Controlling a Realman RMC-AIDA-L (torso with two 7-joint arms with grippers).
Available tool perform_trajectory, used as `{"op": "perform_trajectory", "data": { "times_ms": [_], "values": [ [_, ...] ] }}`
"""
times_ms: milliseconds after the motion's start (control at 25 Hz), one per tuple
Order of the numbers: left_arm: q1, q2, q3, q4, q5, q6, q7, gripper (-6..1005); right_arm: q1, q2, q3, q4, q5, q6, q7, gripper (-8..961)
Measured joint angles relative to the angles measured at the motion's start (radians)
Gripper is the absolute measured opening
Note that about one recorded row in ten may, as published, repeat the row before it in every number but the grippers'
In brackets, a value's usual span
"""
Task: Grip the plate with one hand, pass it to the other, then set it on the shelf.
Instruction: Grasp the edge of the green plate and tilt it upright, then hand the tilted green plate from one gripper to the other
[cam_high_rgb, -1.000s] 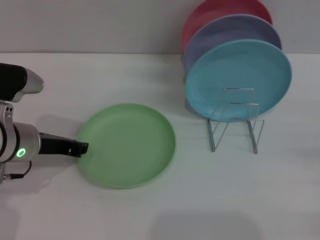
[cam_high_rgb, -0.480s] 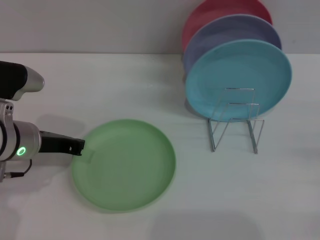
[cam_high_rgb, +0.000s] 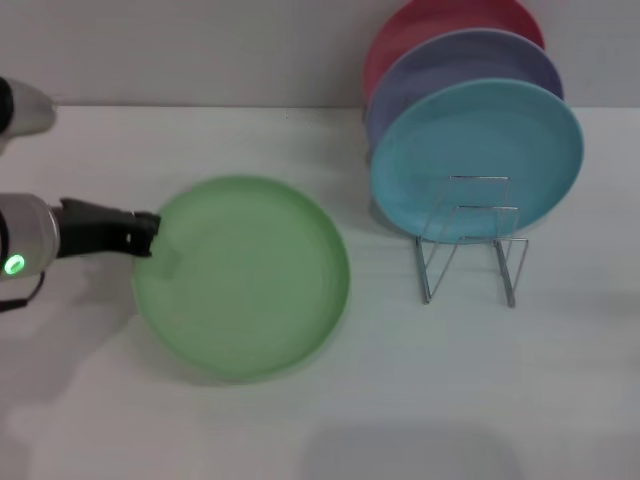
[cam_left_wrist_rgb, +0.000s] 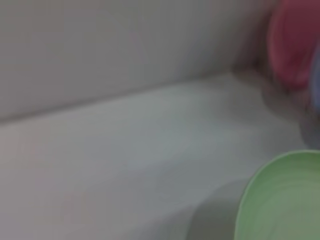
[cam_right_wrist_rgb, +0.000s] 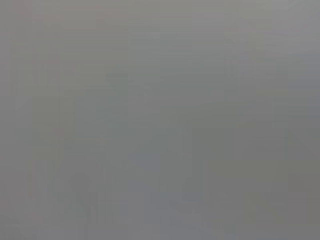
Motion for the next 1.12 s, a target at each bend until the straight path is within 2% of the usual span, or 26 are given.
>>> {"op": "perform_trajectory", "data": {
  "times_ms": [80, 240, 320, 360, 400, 440, 480, 520, 560, 600, 640, 680, 720, 760, 840, 880, 920, 1040, 1080, 1120],
  "values": [
    [0.003, 0.002, -0.010, 0.035, -0.001, -0.001, 0.001, 26, 0.028, -0.004, -0.007, 0.010, 0.000, 0.093, 0.040, 742],
    [0.010, 0.001, -0.015, 0.060, -0.001, 0.007, 0.008, 26, 0.055, -0.013, -0.031, 0.076, -0.016, 0.122, 0.133, 743],
    [0.014, 0.000, -0.015, 0.076, -0.004, 0.012, 0.014, 26, 0.062, -0.023, -0.042, 0.286, -0.156, -0.017, 0.294, 743],
    [0.015, 0.000, -0.015, 0.080, -0.005, 0.014, 0.014, 26, 0.062, -0.023, -0.042, 0.286, -0.156, -0.017, 0.294, 743],
    [0.016, 0.000, -0.014, 0.084, -0.008, 0.015, 0.014, 26, 0.062, -0.024, -0.042, 0.371, -0.220, -0.084, 0.353, 743],
    [0.016, 0.000, -0.014, 0.088, -0.009, 0.015, 0.014, 26, 0.061, -0.025, -0.042, 0.498, -0.326, -0.193, 0.444, 743],
    [0.015, 0.000, -0.012, 0.094, -0.010, 0.016, 0.014, 26, 0.086, -0.029, -0.047, 0.731, -0.576, -0.458, 0.679, 743],
    [0.015, 0.000, -0.012, 0.094, -0.010, 0.016, 0.014, 26, 0.086, -0.029, -0.047, 0.731, -0.576, -0.458, 0.679, 742],
    [0.014, 0.000, -0.011, 0.096, -0.009, 0.016, 0.014, 26, 0.107, -0.035, -0.049, 0.813, -0.709, -0.568, 0.807, 742],
    [0.013, 0.000, -0.009, 0.100, -0.010, 0.021, 0.016, 26, 0.184, -0.046, -0.051, 0.946, -1.026, -0.751, 1.129, 742],
    [0.013, 0.000, -0.009, 0.100, -0.010, 0.021, 0.016, 26, 0.184, -0.046, -0.051, 0.946, -1.026, -0.751, 1.129, 741],
    [0.013, 0.000, -0.007, 0.102, -0.009, 0.026, 0.017, 26, 0.273, -0.062, -0.046, 1.010, -1.292, -0.835, 1.414, 741],
    [0.013, 0.000, -0.007, 0.102, -0.009, 0.026, 0.017, 26, 0.273, -0.062, -0.046, 1.010, -1.292, -0.835, 1.414, 741],
    [0.013, 0.000, -0.007, 0.105, -0.009, 0.028, 0.017, 26, 0.313, -0.072, -0.046, 1.026, -1.394, -0.842, 1.529, 741],
    [0.012, 0.000, -0.007, 0.108, -0.009, 0.029, 0.018, 26, 0.401, -0.087, -0.050, 1.050, -1.606, -0.803, 1.756, 741],
    [0.010, 0.000, -0.006, 0.110, -0.009, 0.029, 0.019, 26, 0.489, -0.096, -0.049, 1.053, -1.779, -0.703, 1.918, 742],
    [0.010, 0.000, -0.006, 0.110, -0.009, 0.029, 0.019, 26, 0.489, -0.096, -0.049, 1.053, -1.779, -0.703, 1.918, 742],
    [0.007, 0.000, -0.006, 0.111, -0.009, 0.030, 0.022, 26, 0.621, -0.109, -0.045, 0.995, -1.950, -0.509, 2.082, 742],
    [0.005, -0.001, -0.006, 0.111, -0.009, 0.031, 0.027, 26, 0.692, -0.114, -0.045, 0.935, -2.000, -0.403, 2.127, 742],
    [0.005, -0.001, -0.006, 0.111, -0.009, 0.031, 0.027, 26, 0.692, -0.114, -0.045, 0.935, -2.000, -0.403, 2.127, 741]
  ]
}}
